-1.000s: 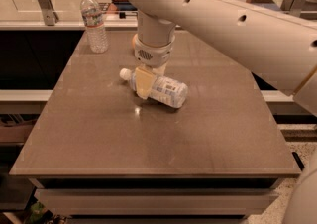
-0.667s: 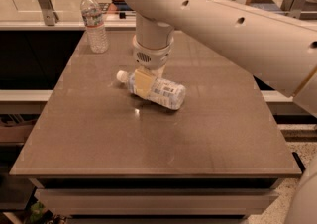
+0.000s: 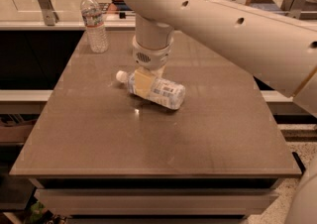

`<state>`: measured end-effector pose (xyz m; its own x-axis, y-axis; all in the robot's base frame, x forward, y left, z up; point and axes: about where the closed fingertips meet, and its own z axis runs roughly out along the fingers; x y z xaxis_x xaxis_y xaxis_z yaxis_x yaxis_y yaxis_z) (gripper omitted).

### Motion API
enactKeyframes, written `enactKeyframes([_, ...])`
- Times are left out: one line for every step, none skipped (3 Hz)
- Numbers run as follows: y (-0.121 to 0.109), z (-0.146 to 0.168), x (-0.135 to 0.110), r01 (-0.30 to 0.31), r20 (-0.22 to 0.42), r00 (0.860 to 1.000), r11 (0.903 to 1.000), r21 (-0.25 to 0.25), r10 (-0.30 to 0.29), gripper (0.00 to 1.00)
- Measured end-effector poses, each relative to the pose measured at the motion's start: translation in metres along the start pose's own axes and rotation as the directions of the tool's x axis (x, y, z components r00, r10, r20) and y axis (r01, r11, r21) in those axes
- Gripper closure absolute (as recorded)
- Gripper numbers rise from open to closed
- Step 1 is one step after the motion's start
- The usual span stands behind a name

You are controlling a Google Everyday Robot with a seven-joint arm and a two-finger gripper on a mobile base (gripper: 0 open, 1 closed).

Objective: Place blue plastic bottle upright

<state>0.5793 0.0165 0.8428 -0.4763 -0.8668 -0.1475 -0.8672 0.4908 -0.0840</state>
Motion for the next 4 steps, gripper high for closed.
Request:
enactKeyframes([0.000,0.000,0.000,0.000,0.000,1.000,1.0000,0.000,0.000,1.00])
enactKeyframes([-0.003,-0.016,-0.001,0.017,0.022,1.000,0.9996,0.022,-0.017,1.00])
enactKeyframes([-0.003,-0.039,0.003,0.017,0.030,0.999,0.9986,0.049,-0.018,1.00])
enactKeyframes([-0.006,-0.060,0.005,0.019,0.084,0.996,0.9975,0.068,-0.025,1.00])
